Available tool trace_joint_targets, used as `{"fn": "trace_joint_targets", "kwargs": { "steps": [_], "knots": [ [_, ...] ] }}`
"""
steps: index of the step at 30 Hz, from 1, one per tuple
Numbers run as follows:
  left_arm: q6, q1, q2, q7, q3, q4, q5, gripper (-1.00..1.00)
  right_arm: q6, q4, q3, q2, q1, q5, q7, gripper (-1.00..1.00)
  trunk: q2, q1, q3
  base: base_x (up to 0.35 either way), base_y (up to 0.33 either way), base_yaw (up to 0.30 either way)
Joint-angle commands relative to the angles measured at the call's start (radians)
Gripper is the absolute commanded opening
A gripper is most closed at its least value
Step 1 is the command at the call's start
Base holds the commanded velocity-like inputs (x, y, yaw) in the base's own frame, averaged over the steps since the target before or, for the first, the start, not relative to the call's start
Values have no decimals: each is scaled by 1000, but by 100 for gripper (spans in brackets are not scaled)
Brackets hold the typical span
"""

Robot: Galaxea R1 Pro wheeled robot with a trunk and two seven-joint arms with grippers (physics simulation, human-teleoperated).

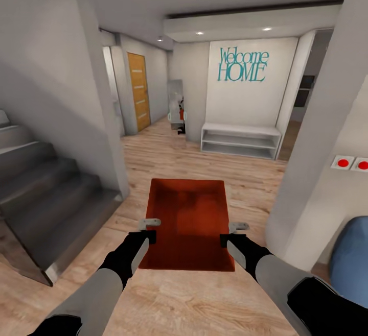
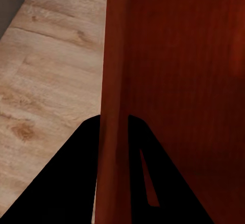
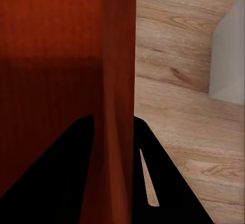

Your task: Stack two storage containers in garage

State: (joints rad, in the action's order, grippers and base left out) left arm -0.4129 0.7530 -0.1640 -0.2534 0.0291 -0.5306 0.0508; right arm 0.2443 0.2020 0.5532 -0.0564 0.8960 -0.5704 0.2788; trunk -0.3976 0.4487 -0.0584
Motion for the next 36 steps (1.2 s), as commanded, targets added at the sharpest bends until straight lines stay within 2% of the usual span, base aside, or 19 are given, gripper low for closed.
{"fn": "trace_joint_targets", "kwargs": {
  "steps": [1,36],
  "knots": [
    [-46,0,1,-9,14,23,32,-100,6,5,-8,6,2,17,3,-100,-2,1,-2,322,0,0],
    [-46,0,1,-9,12,25,33,-100,6,5,-8,8,2,17,3,-100,-2,1,-2,323,0,0]
  ]
}}
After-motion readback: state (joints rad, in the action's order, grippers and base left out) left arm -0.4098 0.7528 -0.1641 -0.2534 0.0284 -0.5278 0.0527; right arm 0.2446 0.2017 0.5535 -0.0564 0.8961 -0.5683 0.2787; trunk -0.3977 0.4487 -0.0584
